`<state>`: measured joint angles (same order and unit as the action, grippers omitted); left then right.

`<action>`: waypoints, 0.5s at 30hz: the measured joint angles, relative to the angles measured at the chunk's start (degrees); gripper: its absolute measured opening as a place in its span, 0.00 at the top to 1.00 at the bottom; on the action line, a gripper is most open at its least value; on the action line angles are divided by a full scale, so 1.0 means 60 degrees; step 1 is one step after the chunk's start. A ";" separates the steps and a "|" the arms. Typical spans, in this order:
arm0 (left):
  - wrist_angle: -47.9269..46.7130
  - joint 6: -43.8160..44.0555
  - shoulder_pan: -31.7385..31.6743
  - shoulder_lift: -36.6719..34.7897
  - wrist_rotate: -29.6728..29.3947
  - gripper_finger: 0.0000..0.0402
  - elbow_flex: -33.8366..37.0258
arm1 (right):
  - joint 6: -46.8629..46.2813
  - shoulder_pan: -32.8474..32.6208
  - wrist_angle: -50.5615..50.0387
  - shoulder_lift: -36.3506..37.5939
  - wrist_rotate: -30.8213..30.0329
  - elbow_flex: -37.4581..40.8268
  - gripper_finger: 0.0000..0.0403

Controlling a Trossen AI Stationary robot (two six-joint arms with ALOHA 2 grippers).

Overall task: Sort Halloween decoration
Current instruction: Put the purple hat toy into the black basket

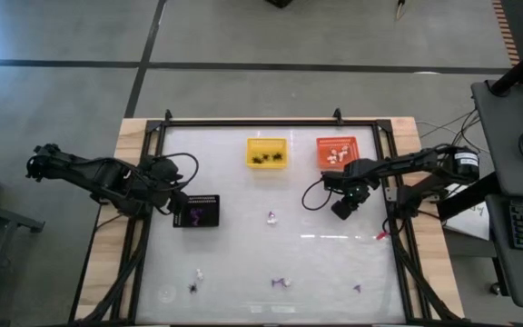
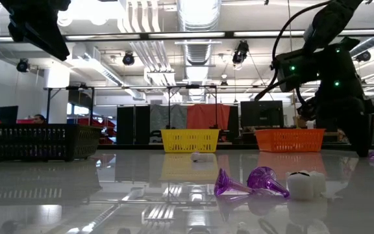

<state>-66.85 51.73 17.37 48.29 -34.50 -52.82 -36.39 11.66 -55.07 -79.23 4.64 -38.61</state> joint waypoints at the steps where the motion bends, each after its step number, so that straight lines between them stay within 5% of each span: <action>1: 0.0000 0.0002 -0.0001 0.0000 0.0000 0.73 0.0000 | -0.0058 0.0000 -0.0022 0.0060 0.0044 0.0002 0.80; 15: -0.0004 -0.0025 -0.0001 0.0000 0.0000 0.73 0.0000 | -0.0611 -0.0018 -0.0441 0.0450 0.0540 0.0254 0.80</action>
<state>-66.87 51.58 17.37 48.29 -34.50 -52.82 -40.05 11.55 -57.71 -76.53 7.88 -37.09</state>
